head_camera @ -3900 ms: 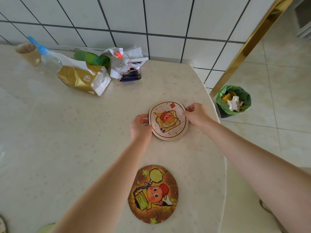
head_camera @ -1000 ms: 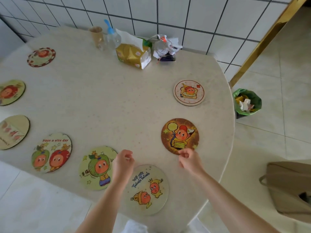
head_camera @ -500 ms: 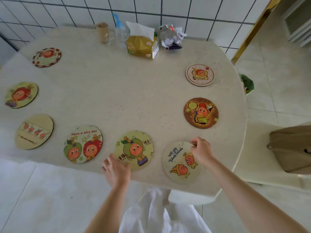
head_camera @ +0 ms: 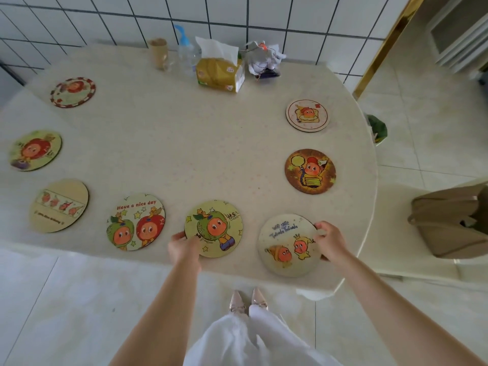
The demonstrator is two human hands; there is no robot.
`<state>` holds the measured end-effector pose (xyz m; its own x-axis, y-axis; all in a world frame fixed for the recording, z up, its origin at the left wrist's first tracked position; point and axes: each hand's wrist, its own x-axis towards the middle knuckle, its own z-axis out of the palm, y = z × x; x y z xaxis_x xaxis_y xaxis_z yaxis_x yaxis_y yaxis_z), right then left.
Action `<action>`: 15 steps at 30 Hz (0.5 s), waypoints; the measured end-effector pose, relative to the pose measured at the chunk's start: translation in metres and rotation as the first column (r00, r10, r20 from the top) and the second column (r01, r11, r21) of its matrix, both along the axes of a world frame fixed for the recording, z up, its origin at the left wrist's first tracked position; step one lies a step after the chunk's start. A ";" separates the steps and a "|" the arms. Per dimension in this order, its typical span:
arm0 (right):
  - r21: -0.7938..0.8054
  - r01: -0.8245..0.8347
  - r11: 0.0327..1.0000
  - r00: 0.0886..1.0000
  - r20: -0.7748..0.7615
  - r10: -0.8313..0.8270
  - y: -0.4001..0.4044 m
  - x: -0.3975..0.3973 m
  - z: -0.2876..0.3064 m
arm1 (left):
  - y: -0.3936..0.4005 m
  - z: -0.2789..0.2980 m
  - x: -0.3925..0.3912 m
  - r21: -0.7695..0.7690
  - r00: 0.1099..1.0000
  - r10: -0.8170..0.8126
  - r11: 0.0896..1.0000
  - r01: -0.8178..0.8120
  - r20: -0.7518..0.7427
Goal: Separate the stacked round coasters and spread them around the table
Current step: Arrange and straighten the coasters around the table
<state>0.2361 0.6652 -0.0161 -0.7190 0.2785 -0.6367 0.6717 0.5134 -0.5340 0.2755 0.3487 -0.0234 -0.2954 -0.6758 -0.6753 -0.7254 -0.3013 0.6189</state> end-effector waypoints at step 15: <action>-0.180 0.342 0.922 0.939 0.033 -0.342 -0.007 0.025 -0.012 | -0.020 -0.010 0.006 0.085 0.963 -0.233 0.966 0.245 -0.134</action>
